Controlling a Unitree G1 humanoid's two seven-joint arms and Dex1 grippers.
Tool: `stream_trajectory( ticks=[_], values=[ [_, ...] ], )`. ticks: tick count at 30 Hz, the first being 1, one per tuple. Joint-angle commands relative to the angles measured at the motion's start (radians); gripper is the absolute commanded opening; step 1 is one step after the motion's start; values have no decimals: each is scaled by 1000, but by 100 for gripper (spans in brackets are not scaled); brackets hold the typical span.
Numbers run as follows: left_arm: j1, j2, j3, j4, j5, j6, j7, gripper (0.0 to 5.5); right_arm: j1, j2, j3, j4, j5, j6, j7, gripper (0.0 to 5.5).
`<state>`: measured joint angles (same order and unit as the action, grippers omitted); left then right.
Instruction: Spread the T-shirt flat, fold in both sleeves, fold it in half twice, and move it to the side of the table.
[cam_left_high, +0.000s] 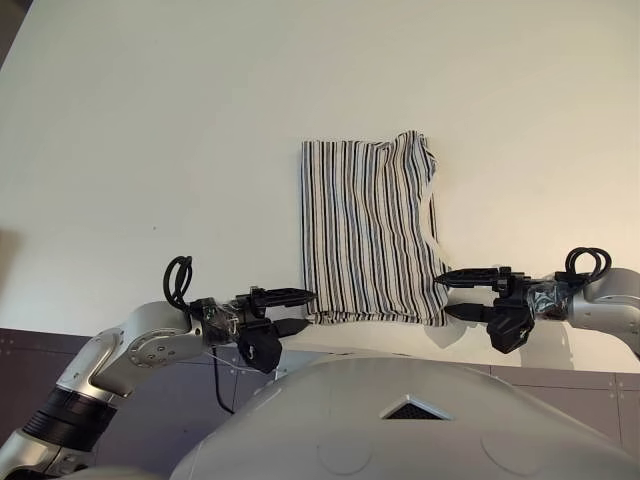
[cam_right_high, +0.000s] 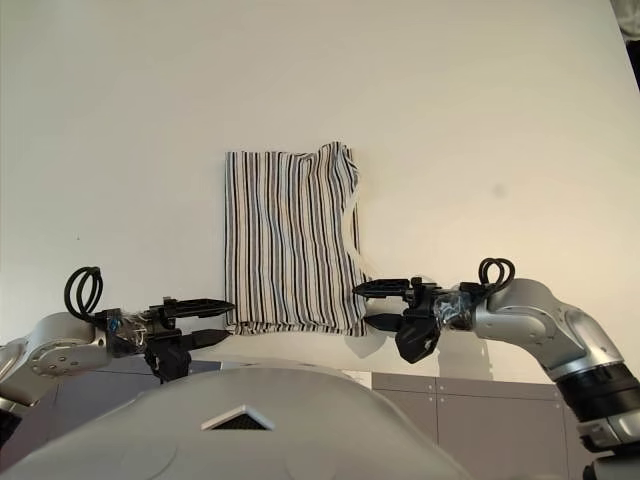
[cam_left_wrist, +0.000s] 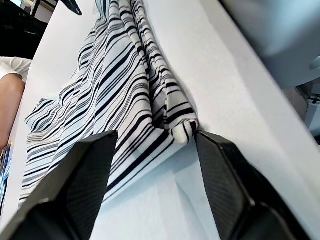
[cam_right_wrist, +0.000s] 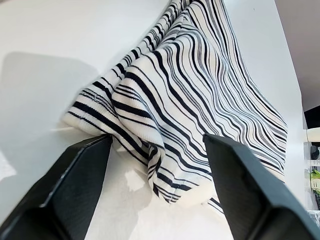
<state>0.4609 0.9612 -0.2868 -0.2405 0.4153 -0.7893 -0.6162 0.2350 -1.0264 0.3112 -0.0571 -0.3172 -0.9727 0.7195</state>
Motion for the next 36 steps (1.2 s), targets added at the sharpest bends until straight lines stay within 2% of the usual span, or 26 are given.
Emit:
stream_trajectory(
  ticks=[1, 7, 14, 23, 28, 31, 36],
  values=[
    [-24, 25, -48, 106, 101, 38, -58, 289, -4, -64, 22, 40, -10, -32, 42, 337],
    [-70, 18, -82, 140, 112, 23, -51, 289, 22, -115, 57, 13, 33, -55, 67, 337],
    [-111, 20, -110, 161, 102, 10, -51, 289, 50, 10, 41, -10, -49, 55, -17, 337],
    [-118, 31, -112, 197, 104, 1, -27, 289, 14, -6, -11, 89, -136, -18, -102, 337],
    [-133, 32, -118, 217, 104, -7, -18, 289, -18, 42, -1, 119, -192, -57, -149, 337],
    [-151, 35, -124, 226, 99, -19, -22, 249, 1, 38, 19, 102, -175, -60, -148, 293],
    [-156, 28, -141, 223, 94, -23, -24, 146, 2, 42, 30, 101, -182, -57, -158, 181]
  ],
)
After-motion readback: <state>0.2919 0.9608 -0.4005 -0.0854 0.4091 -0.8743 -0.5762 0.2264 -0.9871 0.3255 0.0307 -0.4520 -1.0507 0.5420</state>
